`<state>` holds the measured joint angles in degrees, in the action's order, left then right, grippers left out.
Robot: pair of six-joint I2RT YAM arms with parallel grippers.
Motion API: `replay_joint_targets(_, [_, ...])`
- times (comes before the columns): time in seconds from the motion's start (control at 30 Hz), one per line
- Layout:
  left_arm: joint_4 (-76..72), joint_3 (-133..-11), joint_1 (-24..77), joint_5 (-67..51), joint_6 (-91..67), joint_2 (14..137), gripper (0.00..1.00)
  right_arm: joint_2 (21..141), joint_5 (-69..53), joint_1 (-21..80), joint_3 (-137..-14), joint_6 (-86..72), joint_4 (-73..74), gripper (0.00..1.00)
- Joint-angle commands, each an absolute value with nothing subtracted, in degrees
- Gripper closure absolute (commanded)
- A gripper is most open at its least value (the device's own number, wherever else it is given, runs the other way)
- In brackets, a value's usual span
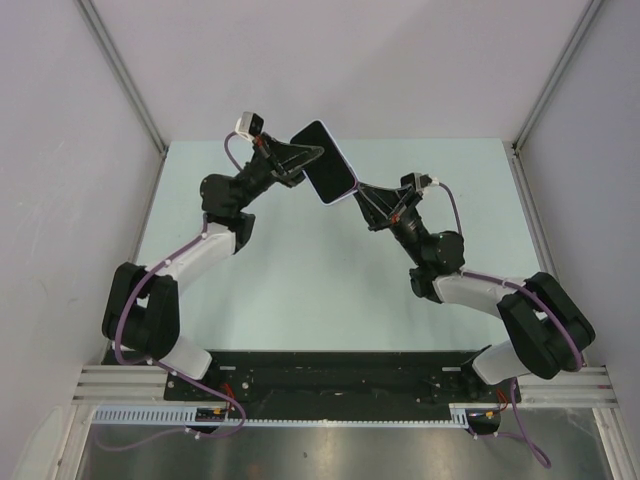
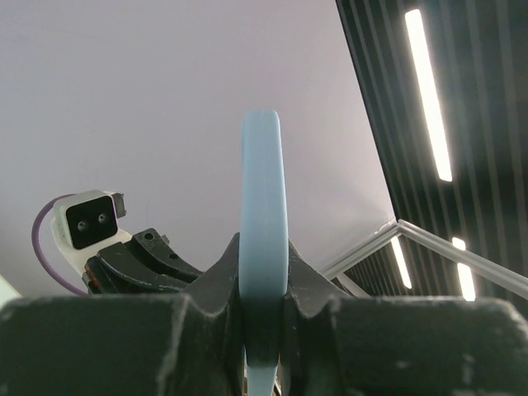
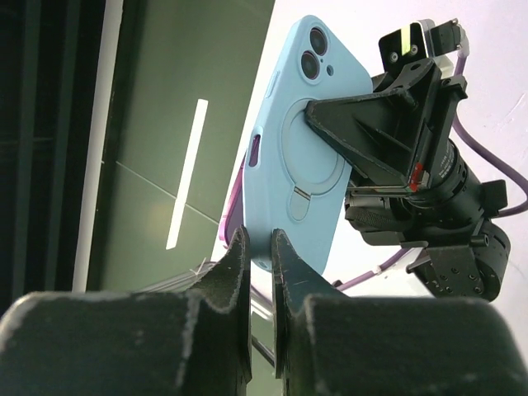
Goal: Take the phone out of the phone case
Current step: Remove the phone case from the phone.
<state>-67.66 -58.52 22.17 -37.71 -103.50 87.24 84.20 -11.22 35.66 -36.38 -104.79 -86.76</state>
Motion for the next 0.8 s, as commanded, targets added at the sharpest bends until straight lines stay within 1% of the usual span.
replay_joint_targets(0.0, [-88.95,-64.69,27.95,-40.87,-109.16,81.74,1.00,89.21,-13.97,37.27,-36.12,-101.17,-91.85,1.00])
replay_joint_targets(0.1, [-88.86,-64.43,28.12,-40.87,-109.34,81.56,1.00,90.26,-16.25,36.31,-35.77,-99.50,-91.32,1.00])
replay_joint_targets(0.2, [-88.77,-63.29,28.12,-40.96,-109.69,80.78,1.00,89.13,-18.27,34.99,-34.28,-95.13,-85.02,1.00])
replay_joint_targets(0.27, [-88.42,-62.76,28.12,-41.22,-109.43,80.42,1.00,86.67,-19.33,34.54,-33.93,-90.64,-70.37,1.00])
replay_joint_targets(0.3, [-88.24,-62.32,28.21,-41.31,-109.25,79.98,1.00,83.27,-18.81,34.37,-33.93,-85.05,-64.57,1.00])
replay_joint_targets(0.33, [-87.81,-62.14,28.30,-42.09,-108.81,79.81,1.00,81.67,-17.50,34.37,-33.93,-82.55,-54.85,1.00])
replay_joint_targets(0.4, [-85.61,-61.88,28.74,-43.24,-107.23,79.45,1.00,77.11,-16.00,33.93,-35.06,-77.89,-44.96,1.00])
replay_joint_targets(0.43, [-84.82,-61.61,28.91,-44.63,-106.53,79.19,1.00,75.78,-15.56,33.14,-35.68,-73.43,-37.60,1.00])
replay_joint_targets(0.5, [-82.19,-61.61,29.79,-46.84,-104.25,79.36,1.00,73.05,-15.55,32.26,-37.35,-70.41,-30.10,1.00])
replay_joint_targets(0.57, [-80.51,-61.52,30.84,-49.91,-102.66,79.98,1.00,71.90,-15.91,30.68,-37.97,-67.07,-27.17,0.97])
replay_joint_targets(0.6, [-80.51,-61.18,31.20,-50.79,-102.57,81.02,1.00,71.11,-17.04,30.15,-38.14,-66.19,-26.64,0.92])
replay_joint_targets(0.67, [-82.87,-60.21,32.16,-52.03,-104.23,82.35,1.00,71.10,-18.89,28.48,-38.15,-63.73,-26.98,0.87])
replay_joint_targets(0.7, [-83.92,-59.86,32.43,-52.55,-104.85,84.01,1.00,71.28,-21.94,27.95,-38.14,-62.76,-29.68,0.83])
replay_joint_targets(0.77, [-86.04,-59.50,33.39,-53.61,-106.08,86.29,1.00,73.64,-25.73,26.29,-38.14,-62.14,-32.59,0.82])
